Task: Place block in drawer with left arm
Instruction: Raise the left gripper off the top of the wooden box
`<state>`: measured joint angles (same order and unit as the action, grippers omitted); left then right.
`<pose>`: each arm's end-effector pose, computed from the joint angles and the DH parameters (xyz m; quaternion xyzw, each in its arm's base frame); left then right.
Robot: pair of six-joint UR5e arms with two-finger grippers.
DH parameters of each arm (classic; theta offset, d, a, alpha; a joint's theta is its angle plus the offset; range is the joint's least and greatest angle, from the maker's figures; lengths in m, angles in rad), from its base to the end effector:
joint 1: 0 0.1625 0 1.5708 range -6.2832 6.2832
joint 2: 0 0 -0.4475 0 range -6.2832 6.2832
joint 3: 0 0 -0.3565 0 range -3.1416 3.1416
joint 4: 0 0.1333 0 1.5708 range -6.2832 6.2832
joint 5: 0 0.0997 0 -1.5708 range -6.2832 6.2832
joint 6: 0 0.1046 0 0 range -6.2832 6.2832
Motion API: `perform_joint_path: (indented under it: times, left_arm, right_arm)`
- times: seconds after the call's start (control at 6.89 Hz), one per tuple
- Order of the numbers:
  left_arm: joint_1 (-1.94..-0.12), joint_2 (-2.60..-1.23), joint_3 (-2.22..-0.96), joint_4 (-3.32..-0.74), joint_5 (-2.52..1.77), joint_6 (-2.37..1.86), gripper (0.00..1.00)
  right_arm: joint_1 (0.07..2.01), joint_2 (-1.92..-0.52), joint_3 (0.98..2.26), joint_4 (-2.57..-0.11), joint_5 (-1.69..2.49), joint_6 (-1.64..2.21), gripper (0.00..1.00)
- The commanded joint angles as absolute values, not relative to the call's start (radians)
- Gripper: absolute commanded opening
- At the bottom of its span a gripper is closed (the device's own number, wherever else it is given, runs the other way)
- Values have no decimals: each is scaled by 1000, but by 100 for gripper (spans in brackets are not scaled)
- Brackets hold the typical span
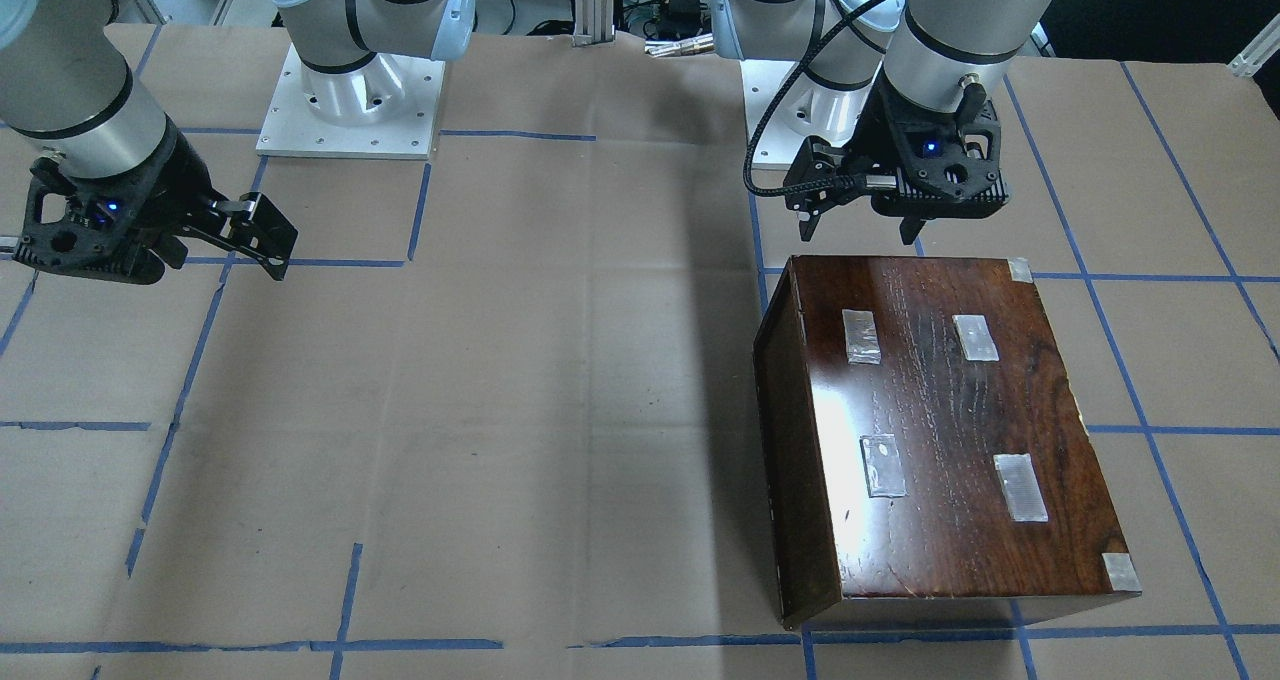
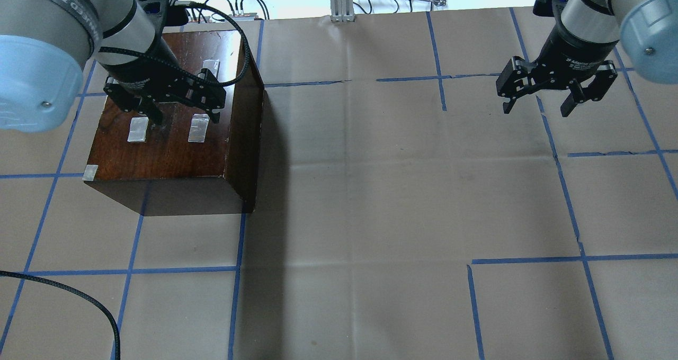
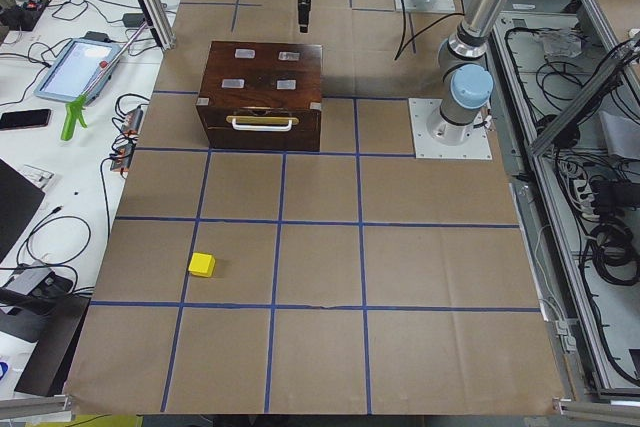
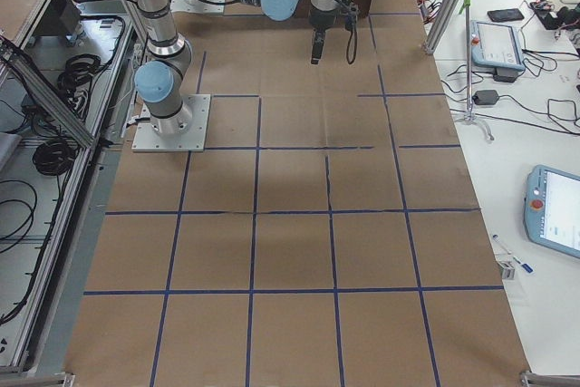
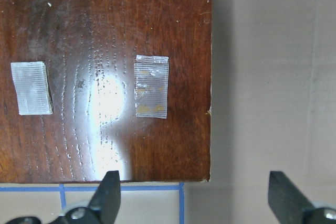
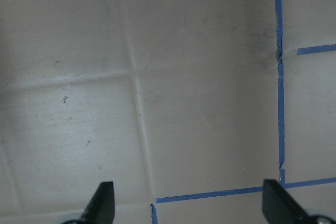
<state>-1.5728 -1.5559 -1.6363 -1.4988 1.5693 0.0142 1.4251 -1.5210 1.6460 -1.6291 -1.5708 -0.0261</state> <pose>-0.1344 -0.4510 0.4895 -0.0081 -0.9999 0.0107 0.0007 0.0639 -0.4829 0.4540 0.0597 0.9977 0.0332 0.0029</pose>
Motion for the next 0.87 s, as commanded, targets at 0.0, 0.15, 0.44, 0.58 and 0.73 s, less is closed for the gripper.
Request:
perform_joint_path:
  times: [0.0, 0.15, 0.44, 0.58, 0.73]
  left_arm:
    - [-1571, -1557, -1635, -1499, 1571, 15, 99]
    - [-1568, -1560, -1635, -1493, 1569, 15, 99]
    - [-1554, -1569, -1611, -1491, 1569, 15, 99]
    - [-1533, -1569, -1606, -1488, 1569, 17, 99]
    - [-1478, -1574, -1603, -1488, 1571, 17, 99]
  right_arm:
    - [1425, -1522, 1646, -1629, -1571, -26, 100]
    - [1425, -1522, 1646, -1629, -1571, -26, 100]
    - [1425, -1522, 1646, -1629, -1571, -26, 100]
    - [1425, -1520, 1646, -1629, -1571, -26, 100]
    - [1425, -1522, 1646, -1629, -1571, -26, 100]
